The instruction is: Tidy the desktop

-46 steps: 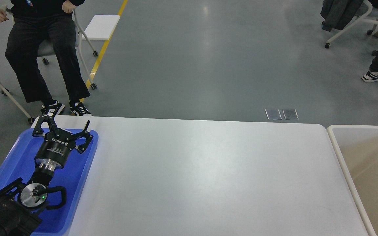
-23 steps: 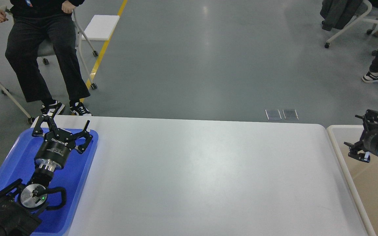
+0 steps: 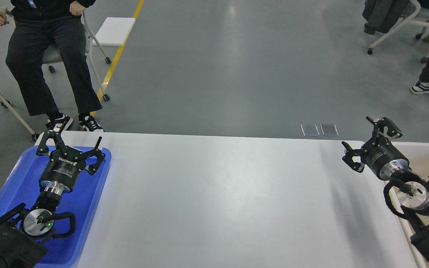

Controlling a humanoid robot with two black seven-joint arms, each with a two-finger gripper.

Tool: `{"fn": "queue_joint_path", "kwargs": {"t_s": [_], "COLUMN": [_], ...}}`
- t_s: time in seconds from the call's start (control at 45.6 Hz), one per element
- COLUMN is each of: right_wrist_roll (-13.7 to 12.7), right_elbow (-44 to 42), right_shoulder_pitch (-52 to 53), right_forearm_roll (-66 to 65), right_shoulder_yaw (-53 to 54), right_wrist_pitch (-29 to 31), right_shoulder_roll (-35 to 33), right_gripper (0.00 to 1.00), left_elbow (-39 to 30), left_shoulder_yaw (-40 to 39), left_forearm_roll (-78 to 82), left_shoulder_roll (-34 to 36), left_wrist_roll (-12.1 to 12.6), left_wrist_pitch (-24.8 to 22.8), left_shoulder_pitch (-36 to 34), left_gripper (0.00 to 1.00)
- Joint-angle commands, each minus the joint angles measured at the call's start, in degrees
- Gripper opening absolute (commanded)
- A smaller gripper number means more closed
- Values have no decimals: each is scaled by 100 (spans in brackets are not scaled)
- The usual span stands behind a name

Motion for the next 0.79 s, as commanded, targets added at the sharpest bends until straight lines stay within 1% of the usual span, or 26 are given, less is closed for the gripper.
{"fn": "queue_joint_path", "kwargs": {"t_s": [0.0, 0.066, 0.154, 0.263, 0.373, 0.768], "right_wrist_roll": [1355, 1531, 1663, 1795, 1883, 1901], "right_elbow": [27, -43, -183, -245, -236, -210], "right_shoulder_pitch": [-393, -402, -394, -350, -306, -112], "right_forearm_roll": [9, 18, 18, 18, 18, 18], "right_shoulder_yaw": [112, 33, 50, 94, 94, 24], "right_wrist_pitch": [322, 295, 225, 199, 14, -56], "right_shoulder_roll": [612, 630, 752, 814, 823, 823], "right_gripper": [100, 100, 100, 100, 100, 100], "left_elbow": [0, 0, 0, 0, 0, 0], "left_shoulder_yaw": [0, 0, 0, 0, 0, 0], "left_forearm_roll": [2, 2, 2, 2, 2, 2], "left_shoulder_roll": [-1, -1, 7, -1, -1, -1], "left_wrist_roll": [0, 0, 0, 0, 0, 0], "left_wrist_pitch": [0, 0, 0, 0, 0, 0], "left_shoulder_pitch": [7, 7, 7, 7, 7, -2], "left_gripper": [99, 99, 99, 99, 99, 99]}}
